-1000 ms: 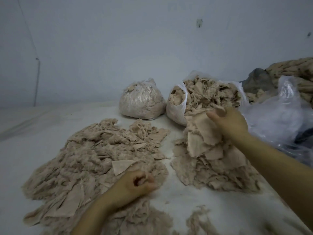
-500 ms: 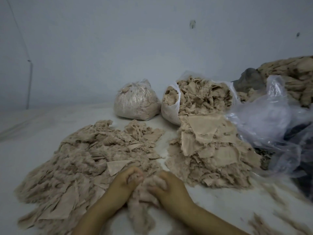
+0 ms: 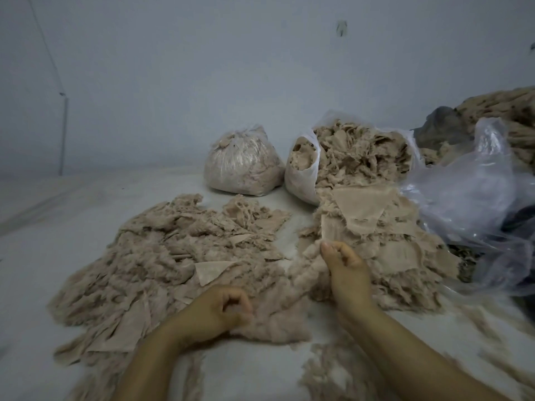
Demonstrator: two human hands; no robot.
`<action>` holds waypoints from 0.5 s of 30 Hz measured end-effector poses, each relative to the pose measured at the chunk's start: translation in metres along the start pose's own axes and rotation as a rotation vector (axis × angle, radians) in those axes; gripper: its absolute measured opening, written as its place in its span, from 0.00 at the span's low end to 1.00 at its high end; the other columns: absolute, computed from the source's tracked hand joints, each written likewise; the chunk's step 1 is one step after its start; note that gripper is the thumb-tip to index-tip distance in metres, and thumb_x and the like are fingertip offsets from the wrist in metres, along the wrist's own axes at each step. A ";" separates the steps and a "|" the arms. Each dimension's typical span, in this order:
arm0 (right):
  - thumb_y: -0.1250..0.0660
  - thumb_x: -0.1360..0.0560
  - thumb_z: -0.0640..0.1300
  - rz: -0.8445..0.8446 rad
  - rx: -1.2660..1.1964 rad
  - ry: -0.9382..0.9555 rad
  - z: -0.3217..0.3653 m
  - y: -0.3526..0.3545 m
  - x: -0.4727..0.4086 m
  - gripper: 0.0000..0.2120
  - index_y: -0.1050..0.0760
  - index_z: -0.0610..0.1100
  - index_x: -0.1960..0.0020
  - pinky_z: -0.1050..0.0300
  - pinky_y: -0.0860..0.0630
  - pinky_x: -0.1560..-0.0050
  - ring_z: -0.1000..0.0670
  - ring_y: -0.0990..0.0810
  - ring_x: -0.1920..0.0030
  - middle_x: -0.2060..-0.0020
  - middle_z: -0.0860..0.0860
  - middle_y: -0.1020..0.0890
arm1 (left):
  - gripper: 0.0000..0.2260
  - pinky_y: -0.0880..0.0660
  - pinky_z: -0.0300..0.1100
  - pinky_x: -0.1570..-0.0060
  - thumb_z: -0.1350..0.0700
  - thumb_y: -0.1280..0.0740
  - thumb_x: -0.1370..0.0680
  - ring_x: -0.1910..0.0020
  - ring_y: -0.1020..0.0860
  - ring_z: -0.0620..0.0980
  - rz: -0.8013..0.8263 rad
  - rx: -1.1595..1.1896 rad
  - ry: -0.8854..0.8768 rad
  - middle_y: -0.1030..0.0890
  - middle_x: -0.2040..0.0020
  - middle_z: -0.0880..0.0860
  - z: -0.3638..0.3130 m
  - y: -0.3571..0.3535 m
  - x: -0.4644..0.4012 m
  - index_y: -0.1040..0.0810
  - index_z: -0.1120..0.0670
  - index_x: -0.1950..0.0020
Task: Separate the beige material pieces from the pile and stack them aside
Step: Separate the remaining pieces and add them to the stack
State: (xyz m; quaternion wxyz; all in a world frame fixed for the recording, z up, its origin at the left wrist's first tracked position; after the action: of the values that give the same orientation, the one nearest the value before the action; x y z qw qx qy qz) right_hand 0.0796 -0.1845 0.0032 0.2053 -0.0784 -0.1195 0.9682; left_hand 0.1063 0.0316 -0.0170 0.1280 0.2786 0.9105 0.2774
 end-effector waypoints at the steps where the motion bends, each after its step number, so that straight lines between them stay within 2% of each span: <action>1: 0.35 0.22 0.43 0.042 -0.014 -0.016 -0.001 -0.003 0.002 0.09 0.23 0.40 0.58 0.63 0.32 0.73 0.51 0.29 0.75 0.75 0.48 0.26 | 0.06 0.29 0.33 0.57 0.59 0.26 0.28 0.61 0.23 0.42 0.025 0.081 -0.016 0.20 0.62 0.48 -0.002 0.000 0.002 0.21 0.53 0.64; 2: 0.35 0.23 0.43 0.105 -0.033 -0.036 -0.003 -0.008 0.005 0.08 0.22 0.40 0.58 0.62 0.27 0.70 0.51 0.24 0.72 0.72 0.47 0.22 | 0.08 0.27 0.35 0.53 0.51 0.24 0.30 0.55 0.21 0.45 -0.003 0.172 -0.036 0.18 0.58 0.50 -0.004 0.001 0.002 0.19 0.54 0.61; 4: 0.32 0.25 0.44 0.244 -0.027 -0.071 -0.008 -0.020 0.012 0.07 0.19 0.41 0.54 0.54 0.21 0.57 0.47 0.18 0.62 0.62 0.44 0.16 | 0.24 0.26 0.40 0.44 0.38 0.25 0.35 0.44 0.21 0.47 -0.111 0.396 -0.013 0.18 0.46 0.49 -0.004 0.000 -0.003 0.19 0.52 0.46; 6: 0.30 0.27 0.46 0.343 -0.025 -0.073 -0.011 -0.033 0.020 0.08 0.18 0.42 0.53 0.50 0.20 0.52 0.44 0.17 0.56 0.56 0.41 0.15 | 0.36 0.30 0.48 0.36 0.36 0.25 0.36 0.35 0.26 0.50 -0.131 0.602 0.021 0.23 0.35 0.51 -0.004 -0.010 -0.010 0.27 0.50 0.33; 7: 0.30 0.29 0.46 0.376 -0.048 -0.075 -0.011 -0.038 0.022 0.08 0.17 0.43 0.54 0.51 0.20 0.53 0.44 0.17 0.56 0.56 0.41 0.15 | 0.36 0.30 0.50 0.36 0.38 0.25 0.35 0.34 0.27 0.52 -0.114 0.655 0.019 0.24 0.34 0.53 -0.006 -0.017 -0.012 0.28 0.50 0.32; 9: 0.30 0.31 0.46 0.401 -0.076 -0.069 -0.010 -0.045 0.023 0.07 0.16 0.44 0.57 0.54 0.19 0.56 0.46 0.16 0.58 0.58 0.42 0.15 | 0.28 0.24 0.48 0.44 0.44 0.24 0.33 0.40 0.22 0.56 -0.120 0.669 -0.006 0.21 0.39 0.58 -0.009 -0.026 -0.015 0.24 0.54 0.37; 12: 0.31 0.28 0.42 0.288 -0.148 -0.098 -0.011 -0.041 0.013 0.06 0.17 0.44 0.62 0.57 0.19 0.64 0.48 0.17 0.64 0.63 0.43 0.15 | 0.20 0.21 0.45 0.59 0.49 0.23 0.32 0.55 0.18 0.57 -0.259 0.822 0.041 0.17 0.51 0.63 -0.005 -0.020 -0.015 0.20 0.62 0.49; 15: 0.31 0.28 0.40 0.204 -0.155 -0.127 -0.011 -0.028 0.003 0.04 0.18 0.41 0.58 0.58 0.20 0.67 0.49 0.17 0.66 0.65 0.44 0.15 | 0.08 0.21 0.42 0.64 0.52 0.30 0.29 0.59 0.17 0.53 -0.326 0.970 0.047 0.16 0.56 0.59 -0.002 -0.006 -0.012 0.17 0.57 0.58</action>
State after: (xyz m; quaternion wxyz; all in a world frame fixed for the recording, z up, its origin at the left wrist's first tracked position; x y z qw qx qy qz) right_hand 0.0895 -0.1558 -0.0003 0.0911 -0.0446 -0.1980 0.9749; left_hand 0.1127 0.0201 -0.0177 0.0053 0.1540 0.9688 -0.1943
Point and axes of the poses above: each hand's wrist, its own x-axis away from the middle knuckle, its own y-axis out of the back of the hand, z = x × y, the point moved 4 cm from there along -x, towards the middle knuckle
